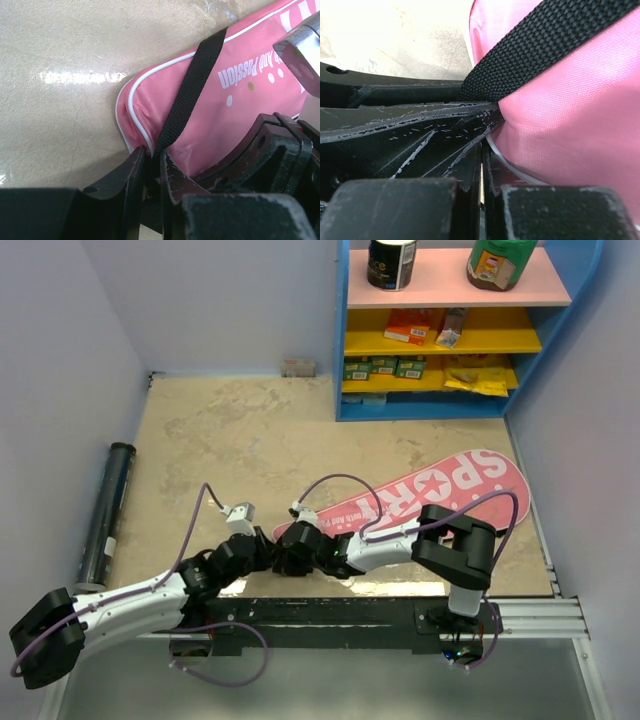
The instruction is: Pack up the badminton gear
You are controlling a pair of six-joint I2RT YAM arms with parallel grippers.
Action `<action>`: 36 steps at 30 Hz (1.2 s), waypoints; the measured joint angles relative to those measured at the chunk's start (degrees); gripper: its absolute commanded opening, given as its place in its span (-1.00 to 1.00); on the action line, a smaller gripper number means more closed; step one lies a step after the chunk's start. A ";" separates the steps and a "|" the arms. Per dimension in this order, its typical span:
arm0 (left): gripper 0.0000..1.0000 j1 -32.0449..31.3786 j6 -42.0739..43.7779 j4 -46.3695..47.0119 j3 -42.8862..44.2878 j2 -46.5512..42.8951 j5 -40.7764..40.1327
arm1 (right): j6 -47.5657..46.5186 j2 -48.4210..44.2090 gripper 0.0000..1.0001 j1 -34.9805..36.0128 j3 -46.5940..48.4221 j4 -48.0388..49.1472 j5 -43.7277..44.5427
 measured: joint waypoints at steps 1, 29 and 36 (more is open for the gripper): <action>-0.88 -0.15 -0.22 0.07 -0.09 -0.07 -0.28 | 0.02 0.00 -0.85 0.11 -0.09 0.20 0.50; 1.00 -3.45 4.48 -13.42 16.39 3.39 4.02 | -18.27 -35.23 0.98 -1.01 10.67 -34.49 19.30; 1.00 -3.45 9.75 -19.67 27.21 3.72 -3.02 | -25.44 -40.76 0.98 -4.61 15.32 -41.29 22.58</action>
